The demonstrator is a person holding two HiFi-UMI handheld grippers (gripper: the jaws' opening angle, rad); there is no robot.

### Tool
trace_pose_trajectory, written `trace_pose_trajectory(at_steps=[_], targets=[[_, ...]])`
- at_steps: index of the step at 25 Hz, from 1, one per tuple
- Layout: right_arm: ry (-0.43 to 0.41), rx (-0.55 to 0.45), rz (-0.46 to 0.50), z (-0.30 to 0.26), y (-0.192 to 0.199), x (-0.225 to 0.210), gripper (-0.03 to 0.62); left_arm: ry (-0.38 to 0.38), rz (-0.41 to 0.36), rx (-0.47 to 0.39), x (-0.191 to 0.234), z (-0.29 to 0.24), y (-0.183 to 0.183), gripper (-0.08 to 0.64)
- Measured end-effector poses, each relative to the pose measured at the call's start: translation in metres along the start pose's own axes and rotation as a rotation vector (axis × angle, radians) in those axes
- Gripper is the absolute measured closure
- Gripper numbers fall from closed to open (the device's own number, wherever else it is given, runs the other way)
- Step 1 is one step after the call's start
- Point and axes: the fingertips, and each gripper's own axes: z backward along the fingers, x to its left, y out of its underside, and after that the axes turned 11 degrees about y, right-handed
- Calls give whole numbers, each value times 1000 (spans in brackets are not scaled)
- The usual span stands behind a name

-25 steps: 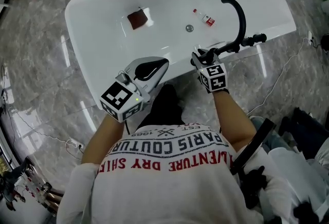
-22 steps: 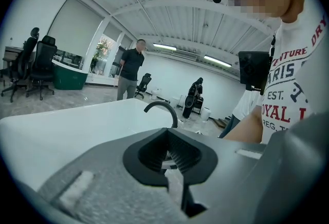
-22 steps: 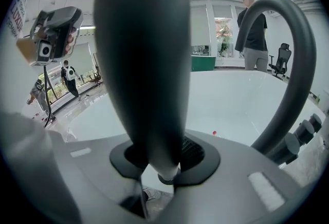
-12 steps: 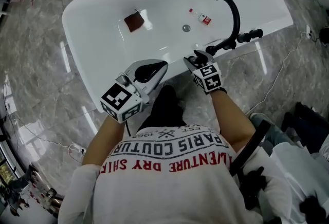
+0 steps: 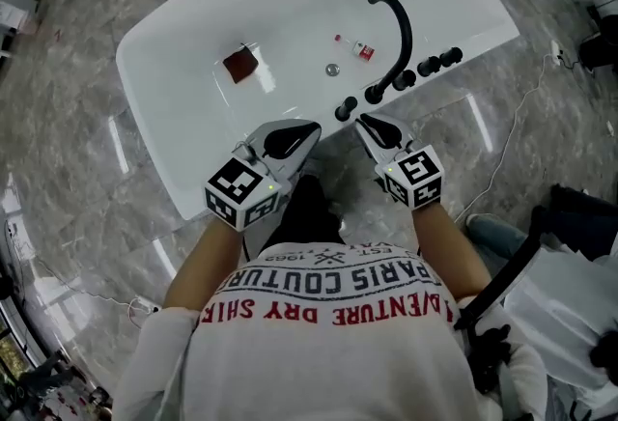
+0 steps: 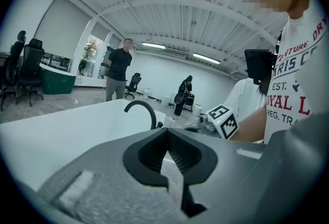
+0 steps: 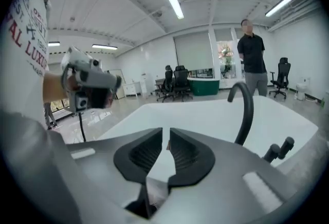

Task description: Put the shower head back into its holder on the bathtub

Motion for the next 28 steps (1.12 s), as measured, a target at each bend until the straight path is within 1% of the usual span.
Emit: trace_pose_trajectory(at_steps=[2,4,8,10,12,15,17,19,23,28], targets=[[-35,-80,-8,33,-27,17,589,-3,-8,-1,-17,6,-1,557],[-89,-137,-20,61,-48,31,588,0,-23,-10,-33,11,-2,557],[-181,-190,-62,101,-70,58,588,32,-56,-18,-66,19,-3,557],[-196,-197,-89,116,-73,71,588,58,-79,-17,-81,23,-6,557],[-187,-194,-84,129,-71,82,588,83,-96,-22,-93,27,-11,557],[-142,-195,-72,147,-70,95,588,142,-116,-32,-109,33,-22,558],[-107,-195,-89,159,-67,108,588,181,-143,-14,-124,40,-21,557],[-77,-193,-101,170,-63,124,588,201,-168,5,-140,52,-16,557],[-40,-208,-123,195,-59,173,588,239,-182,26,-176,92,-5,558],[-5,-235,-136,227,-55,245,588,289,-222,49,-222,149,15,558]])
